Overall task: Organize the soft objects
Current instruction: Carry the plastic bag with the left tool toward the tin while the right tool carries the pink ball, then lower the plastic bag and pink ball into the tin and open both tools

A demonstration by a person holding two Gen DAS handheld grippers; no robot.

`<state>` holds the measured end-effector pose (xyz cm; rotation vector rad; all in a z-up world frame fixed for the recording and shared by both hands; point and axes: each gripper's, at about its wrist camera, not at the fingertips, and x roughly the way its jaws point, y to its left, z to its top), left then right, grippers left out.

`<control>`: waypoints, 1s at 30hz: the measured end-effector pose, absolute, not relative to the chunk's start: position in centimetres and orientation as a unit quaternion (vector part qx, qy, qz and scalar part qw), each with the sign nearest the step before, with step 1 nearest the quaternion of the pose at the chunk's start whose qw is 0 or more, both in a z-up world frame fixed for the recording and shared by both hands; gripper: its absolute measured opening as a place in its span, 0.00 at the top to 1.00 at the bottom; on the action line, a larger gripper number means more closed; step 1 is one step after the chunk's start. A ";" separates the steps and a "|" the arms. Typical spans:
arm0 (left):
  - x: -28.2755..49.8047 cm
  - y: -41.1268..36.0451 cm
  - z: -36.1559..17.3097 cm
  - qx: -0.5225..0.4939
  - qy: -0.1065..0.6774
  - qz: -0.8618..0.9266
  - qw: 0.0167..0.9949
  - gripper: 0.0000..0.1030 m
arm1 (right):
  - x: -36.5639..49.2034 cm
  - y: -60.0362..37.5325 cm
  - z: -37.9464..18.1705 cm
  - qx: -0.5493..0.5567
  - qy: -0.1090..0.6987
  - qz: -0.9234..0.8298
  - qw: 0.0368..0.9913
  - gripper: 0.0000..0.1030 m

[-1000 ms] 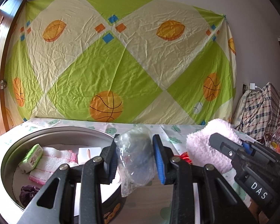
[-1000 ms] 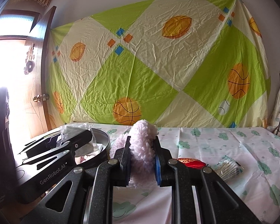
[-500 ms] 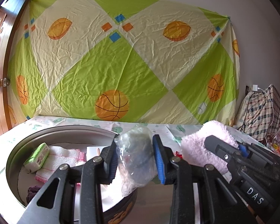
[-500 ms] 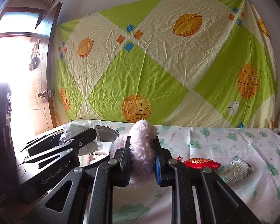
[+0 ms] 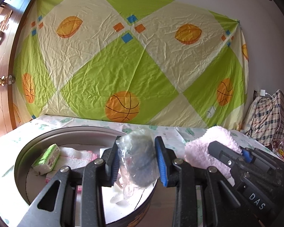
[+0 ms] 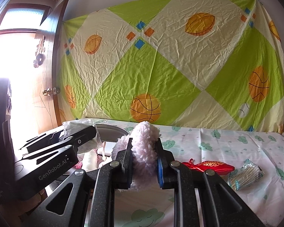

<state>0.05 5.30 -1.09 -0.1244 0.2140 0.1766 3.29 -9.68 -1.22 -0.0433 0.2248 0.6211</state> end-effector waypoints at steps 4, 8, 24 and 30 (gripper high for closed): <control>-0.2 6.0 -1.1 -0.063 0.110 0.092 0.988 0.68 | 3.1 -8.8 -1.2 -0.027 0.111 0.311 0.943 0.79; -0.4 6.7 -1.0 -0.065 0.115 0.098 0.986 0.68 | 3.0 -8.1 -1.1 -0.029 0.111 0.318 0.941 0.79; -0.9 11.4 0.1 -0.062 0.133 0.140 0.979 0.68 | 3.7 -3.4 1.9 -0.059 0.102 0.353 0.928 0.79; 0.0 14.2 -0.1 -0.066 0.172 0.150 0.971 0.68 | 5.6 -0.7 2.0 -0.065 0.129 0.365 0.920 0.79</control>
